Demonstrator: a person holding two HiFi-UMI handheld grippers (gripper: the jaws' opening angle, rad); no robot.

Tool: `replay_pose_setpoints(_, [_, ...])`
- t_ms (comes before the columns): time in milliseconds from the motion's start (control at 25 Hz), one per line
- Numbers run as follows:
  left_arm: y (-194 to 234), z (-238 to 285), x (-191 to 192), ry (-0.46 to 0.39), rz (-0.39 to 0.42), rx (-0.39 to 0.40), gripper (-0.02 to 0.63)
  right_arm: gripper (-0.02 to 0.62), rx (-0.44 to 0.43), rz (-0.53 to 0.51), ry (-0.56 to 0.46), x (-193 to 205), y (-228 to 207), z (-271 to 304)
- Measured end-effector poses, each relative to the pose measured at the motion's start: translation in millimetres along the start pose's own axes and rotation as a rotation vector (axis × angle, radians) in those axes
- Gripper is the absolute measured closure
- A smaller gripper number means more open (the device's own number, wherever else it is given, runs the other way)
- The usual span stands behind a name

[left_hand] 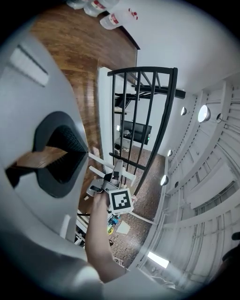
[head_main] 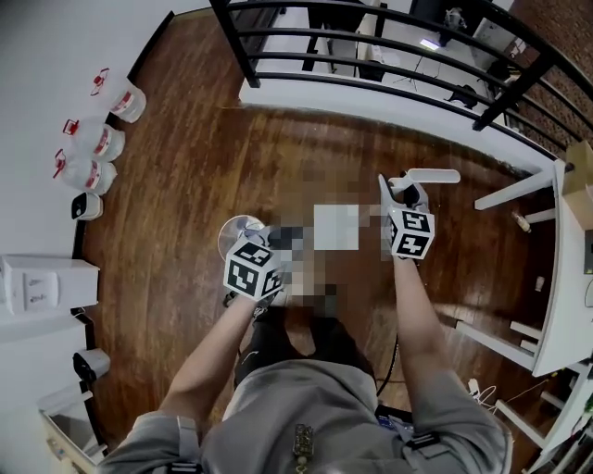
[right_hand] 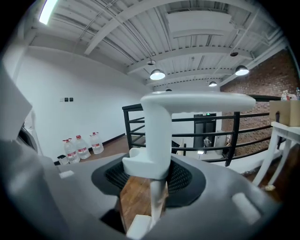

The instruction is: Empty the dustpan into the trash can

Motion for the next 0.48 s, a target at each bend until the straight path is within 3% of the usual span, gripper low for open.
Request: replay_pose_setpoints(480, [1, 27, 4, 0.021, -0.001, 0.006, 0.601, 0.394, 0.04, 0.02, 0.033, 41, -31, 4])
Point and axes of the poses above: the fingertips, and each gripper's own axes: z forward along the fingers, y to its left, x out of its underside, the point moved 2 cm from there along -z, backward along the fingers, and after that the axes turned 1 degree about -x, right-handed, at the moved point
